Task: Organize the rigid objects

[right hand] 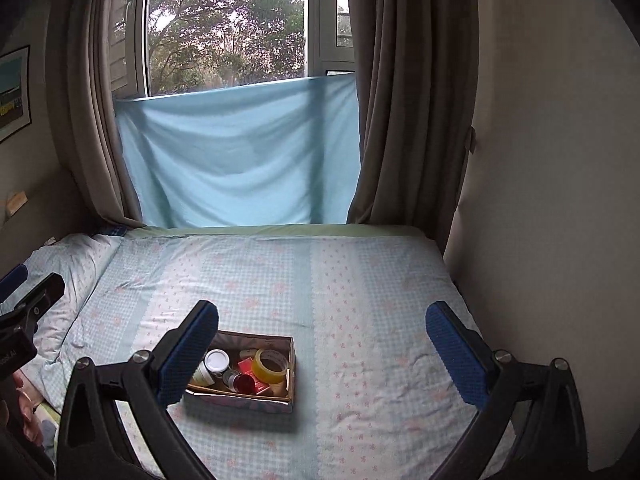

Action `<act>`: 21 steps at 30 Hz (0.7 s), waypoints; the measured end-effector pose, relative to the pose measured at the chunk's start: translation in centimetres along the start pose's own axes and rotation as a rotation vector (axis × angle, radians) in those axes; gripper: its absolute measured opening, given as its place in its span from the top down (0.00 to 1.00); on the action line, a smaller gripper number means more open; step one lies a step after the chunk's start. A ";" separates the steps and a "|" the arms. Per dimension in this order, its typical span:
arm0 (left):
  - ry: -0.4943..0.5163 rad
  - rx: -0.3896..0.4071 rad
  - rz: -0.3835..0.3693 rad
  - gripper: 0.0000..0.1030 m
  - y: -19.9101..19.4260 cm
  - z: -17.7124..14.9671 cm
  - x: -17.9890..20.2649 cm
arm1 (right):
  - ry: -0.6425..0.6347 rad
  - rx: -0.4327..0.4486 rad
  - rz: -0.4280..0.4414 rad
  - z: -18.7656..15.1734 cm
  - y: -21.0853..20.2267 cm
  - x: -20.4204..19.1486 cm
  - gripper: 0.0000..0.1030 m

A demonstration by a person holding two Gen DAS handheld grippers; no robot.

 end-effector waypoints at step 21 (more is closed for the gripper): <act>0.035 0.018 0.006 0.00 -0.6 0.5 2.1 | 0.010 0.022 0.012 0.5 -0.3 1.2 0.00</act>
Point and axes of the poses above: each gripper's, at about its wrist camera, not at the fingertips, and y roughly the way its jaws point, x to its right, z to its top, the point moved 10 cm from there along y, roughly the way its jaws point, and after that the axes turned 5 degrees about x, right-handed, at the moved point
